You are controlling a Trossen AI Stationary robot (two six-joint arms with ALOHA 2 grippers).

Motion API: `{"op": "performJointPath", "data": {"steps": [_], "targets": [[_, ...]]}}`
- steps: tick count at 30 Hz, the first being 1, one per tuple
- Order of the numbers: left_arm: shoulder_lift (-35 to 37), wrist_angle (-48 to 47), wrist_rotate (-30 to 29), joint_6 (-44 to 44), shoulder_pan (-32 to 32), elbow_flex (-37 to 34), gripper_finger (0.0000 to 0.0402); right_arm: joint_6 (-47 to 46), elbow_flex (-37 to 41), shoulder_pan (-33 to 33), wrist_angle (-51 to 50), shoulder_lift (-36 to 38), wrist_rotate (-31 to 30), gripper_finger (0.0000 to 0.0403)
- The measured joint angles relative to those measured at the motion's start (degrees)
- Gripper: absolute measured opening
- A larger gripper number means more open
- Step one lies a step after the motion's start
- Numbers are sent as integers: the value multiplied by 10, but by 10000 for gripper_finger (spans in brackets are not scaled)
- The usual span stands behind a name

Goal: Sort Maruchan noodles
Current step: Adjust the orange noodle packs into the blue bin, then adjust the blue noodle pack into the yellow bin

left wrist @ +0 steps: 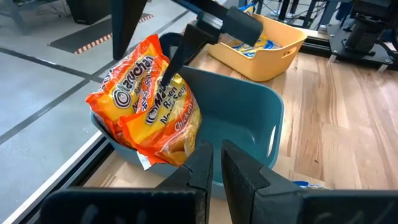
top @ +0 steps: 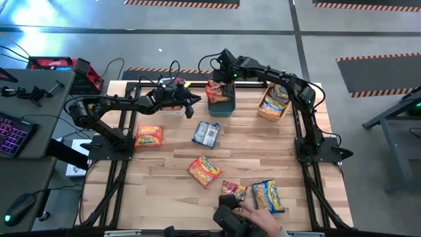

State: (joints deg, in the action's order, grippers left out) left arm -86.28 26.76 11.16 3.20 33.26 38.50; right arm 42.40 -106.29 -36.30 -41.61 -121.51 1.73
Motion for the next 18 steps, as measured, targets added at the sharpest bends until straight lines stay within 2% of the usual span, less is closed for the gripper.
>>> {"op": "performJointPath", "data": {"steps": [5,8,11,13,16,18], "targets": [[0,0,0,0,0,0,20,-3,-36,0,-67,0,-13,250],[0,0,0,0,0,0,20,-24,-67,0,-123,5,-40,221],[0,0,0,0,0,0,20,-18,-72,1,-139,36,-80,163],[0,0,0,0,0,0,20,-10,-60,0,-131,68,-93,111],[-1,2,0,1,0,-1,20,-21,-29,-13,-115,115,-63,29],[-1,-2,0,4,0,-2,20,-42,14,-23,-89,153,-28,11]]}}
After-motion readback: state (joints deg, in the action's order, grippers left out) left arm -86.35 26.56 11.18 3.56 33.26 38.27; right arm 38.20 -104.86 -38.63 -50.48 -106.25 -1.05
